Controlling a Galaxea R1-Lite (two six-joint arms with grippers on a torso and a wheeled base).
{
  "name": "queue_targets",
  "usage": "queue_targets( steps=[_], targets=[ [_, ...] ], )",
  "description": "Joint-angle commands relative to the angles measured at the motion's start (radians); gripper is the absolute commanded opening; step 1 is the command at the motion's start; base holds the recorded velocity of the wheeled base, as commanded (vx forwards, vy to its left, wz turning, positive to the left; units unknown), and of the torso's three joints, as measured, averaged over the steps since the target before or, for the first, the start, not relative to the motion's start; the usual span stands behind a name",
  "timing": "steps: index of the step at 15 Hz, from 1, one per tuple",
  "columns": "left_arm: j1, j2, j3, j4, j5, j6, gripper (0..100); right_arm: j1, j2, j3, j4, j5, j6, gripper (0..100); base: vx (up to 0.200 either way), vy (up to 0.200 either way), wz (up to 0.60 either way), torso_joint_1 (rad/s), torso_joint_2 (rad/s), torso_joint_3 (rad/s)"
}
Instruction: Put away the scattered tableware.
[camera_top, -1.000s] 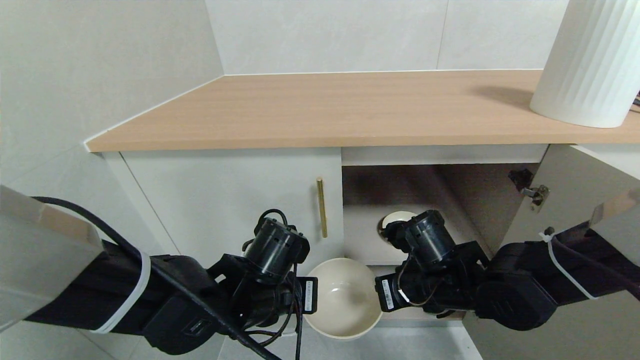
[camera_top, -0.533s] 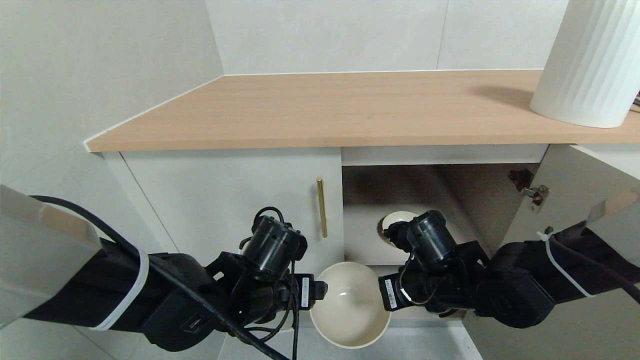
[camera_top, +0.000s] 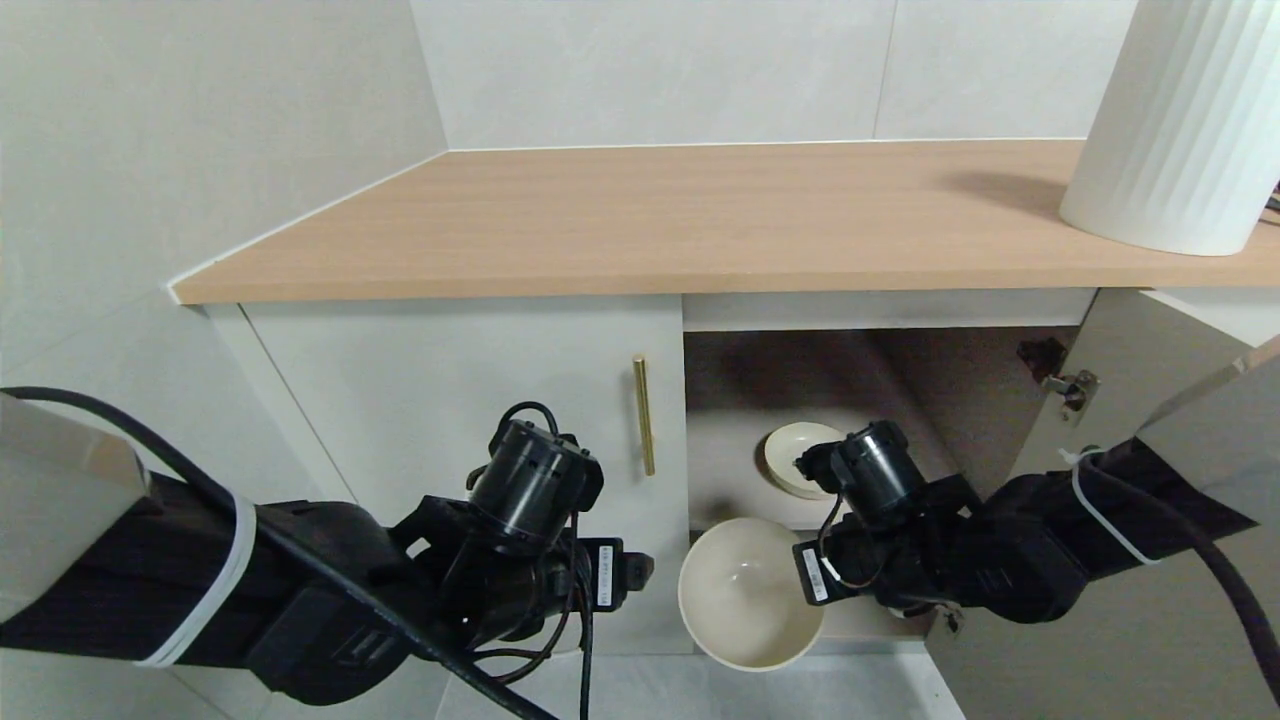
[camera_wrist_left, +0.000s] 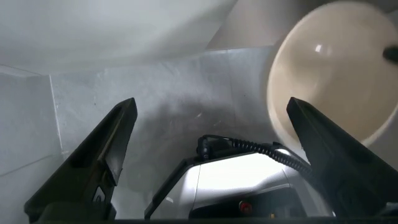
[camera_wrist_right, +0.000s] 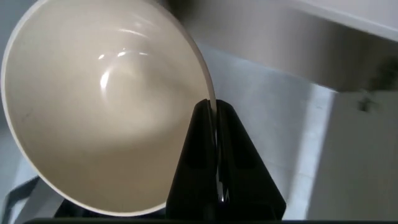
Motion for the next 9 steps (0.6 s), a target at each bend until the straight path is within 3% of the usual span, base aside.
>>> queue_targets(
  steps=[1, 4, 5, 9],
  targets=[
    [0.000, -0.009, 0.000, -0.001, 0.000, 0.000, 100, -0.072, 0.031, -0.006, -0.006, -0.004, 0.006, 0, 0.000, 0.000, 0.00, 0.000, 0.00, 0.000],
    [0.000, -0.027, 0.001, 0.001, 0.000, 0.001, 100, -0.147, 0.063, -0.041, -0.015, -0.002, 0.036, 0, 0.000, 0.000, 0.00, 0.000, 0.00, 0.000],
    [0.000, -0.035, 0.001, 0.001, 0.000, 0.001, 100, -0.174, 0.091, -0.105, -0.015, -0.001, 0.148, 0, 0.000, 0.000, 0.00, 0.000, 0.00, 0.000],
    [0.000, -0.035, 0.001, 0.001, 0.000, 0.001, 100, -0.211, 0.117, -0.213, -0.014, 0.007, 0.309, 0, 0.000, 0.000, 0.00, 0.000, 0.00, 0.000]
  ],
)
